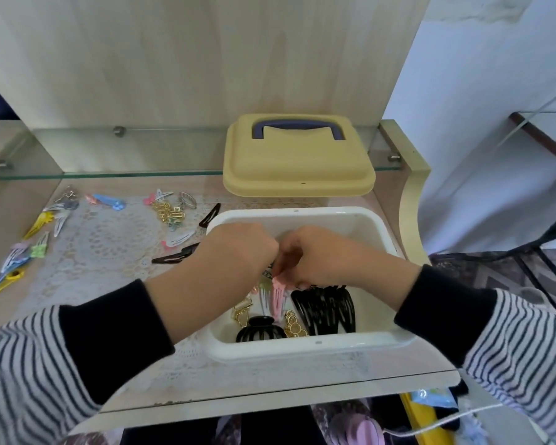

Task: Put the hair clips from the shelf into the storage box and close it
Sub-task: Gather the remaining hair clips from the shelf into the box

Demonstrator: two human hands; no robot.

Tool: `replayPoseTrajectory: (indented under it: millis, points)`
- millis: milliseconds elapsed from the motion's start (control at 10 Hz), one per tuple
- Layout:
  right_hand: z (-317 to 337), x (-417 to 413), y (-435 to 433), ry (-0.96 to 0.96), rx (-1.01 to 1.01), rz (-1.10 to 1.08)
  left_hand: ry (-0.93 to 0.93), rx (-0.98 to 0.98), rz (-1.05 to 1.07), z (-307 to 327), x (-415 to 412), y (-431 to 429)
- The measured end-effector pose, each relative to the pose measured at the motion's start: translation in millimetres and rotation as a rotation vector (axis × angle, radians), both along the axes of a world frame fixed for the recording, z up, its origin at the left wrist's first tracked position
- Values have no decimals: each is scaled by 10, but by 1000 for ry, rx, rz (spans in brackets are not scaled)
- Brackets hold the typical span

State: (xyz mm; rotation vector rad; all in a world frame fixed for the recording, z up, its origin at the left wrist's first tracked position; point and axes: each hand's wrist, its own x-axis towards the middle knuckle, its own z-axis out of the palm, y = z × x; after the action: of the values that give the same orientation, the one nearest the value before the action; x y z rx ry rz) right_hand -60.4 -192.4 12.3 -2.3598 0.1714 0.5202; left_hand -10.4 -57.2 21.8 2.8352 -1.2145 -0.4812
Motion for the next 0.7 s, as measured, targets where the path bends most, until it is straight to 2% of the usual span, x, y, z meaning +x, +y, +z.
replayPoseTrajectory:
  millis: [200, 300, 400, 500, 600, 700]
  points:
    - [-5, 14, 69, -35, -93, 39, 27, 28, 97, 8, -12, -94]
    - [2, 4, 97, -69, -143, 51, -19, 57, 20, -83, 40, -107]
    - [0, 11, 105, -84, -188, 73, -133, 347, -193, -71, 72, -176]
    - [28, 2, 77, -127, -226, 58, -142, 405, -135, 41, 23, -243]
    - [76, -27, 35, -168, -208, 30, -166, 411, -137, 62, 49, -223]
    - [85, -48, -8, -175, -220, 9, -195, 326, -116, 65, 77, -162]
